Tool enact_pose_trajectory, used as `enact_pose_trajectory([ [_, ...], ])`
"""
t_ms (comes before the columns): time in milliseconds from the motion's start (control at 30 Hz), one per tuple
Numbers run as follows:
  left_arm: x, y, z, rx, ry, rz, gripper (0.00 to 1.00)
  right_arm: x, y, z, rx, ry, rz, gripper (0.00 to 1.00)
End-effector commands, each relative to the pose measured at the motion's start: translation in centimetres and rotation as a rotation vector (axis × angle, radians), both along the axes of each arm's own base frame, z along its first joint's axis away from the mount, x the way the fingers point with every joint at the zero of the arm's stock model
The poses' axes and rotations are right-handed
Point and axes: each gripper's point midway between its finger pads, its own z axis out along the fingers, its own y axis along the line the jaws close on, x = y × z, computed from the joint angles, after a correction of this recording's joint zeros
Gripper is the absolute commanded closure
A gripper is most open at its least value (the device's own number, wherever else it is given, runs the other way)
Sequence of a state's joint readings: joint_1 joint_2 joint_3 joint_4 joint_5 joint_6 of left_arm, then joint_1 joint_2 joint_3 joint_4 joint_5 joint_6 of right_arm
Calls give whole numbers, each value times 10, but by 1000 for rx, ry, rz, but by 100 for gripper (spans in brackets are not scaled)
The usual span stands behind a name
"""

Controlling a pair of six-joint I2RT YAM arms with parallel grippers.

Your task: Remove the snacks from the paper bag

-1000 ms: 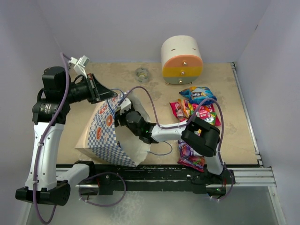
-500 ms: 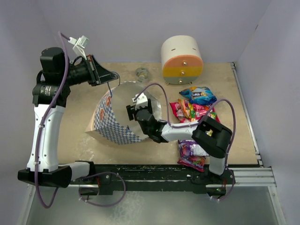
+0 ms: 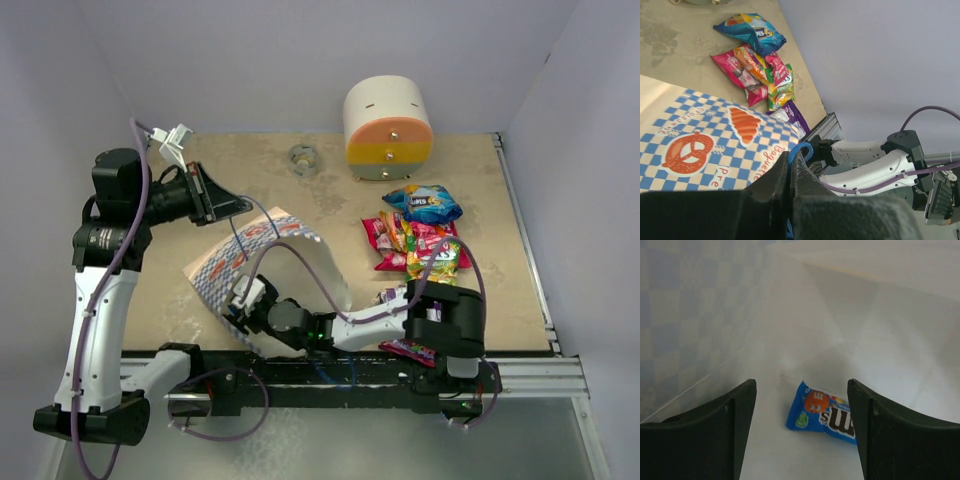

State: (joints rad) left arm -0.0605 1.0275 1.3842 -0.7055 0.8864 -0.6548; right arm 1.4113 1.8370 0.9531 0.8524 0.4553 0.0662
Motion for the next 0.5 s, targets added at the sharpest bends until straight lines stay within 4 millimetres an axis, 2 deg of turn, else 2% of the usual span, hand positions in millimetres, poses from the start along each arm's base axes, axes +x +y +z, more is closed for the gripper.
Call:
enact_pose_trajectory([
  [0, -14, 4, -9, 34, 19, 13, 100, -6, 37, 40, 169, -21, 104, 24],
  [100, -24, 6, -17, 58, 36, 17, 100, 0, 33, 33, 151, -20, 110, 23],
  [267, -41, 6, -20, 45, 35, 13, 100, 4, -2, -3, -26, -74, 121, 20],
  [333, -46, 6, -20, 42, 32, 11, 100, 9, -15, -18, -81, -72, 104, 15],
  [433, -52, 6, -18, 38, 17, 13, 100, 10, -28, -36, -148, -85, 107, 0],
  [467, -54, 6, -18, 35, 15, 15, 100, 10, -31, -40, -163, -95, 114, 0],
])
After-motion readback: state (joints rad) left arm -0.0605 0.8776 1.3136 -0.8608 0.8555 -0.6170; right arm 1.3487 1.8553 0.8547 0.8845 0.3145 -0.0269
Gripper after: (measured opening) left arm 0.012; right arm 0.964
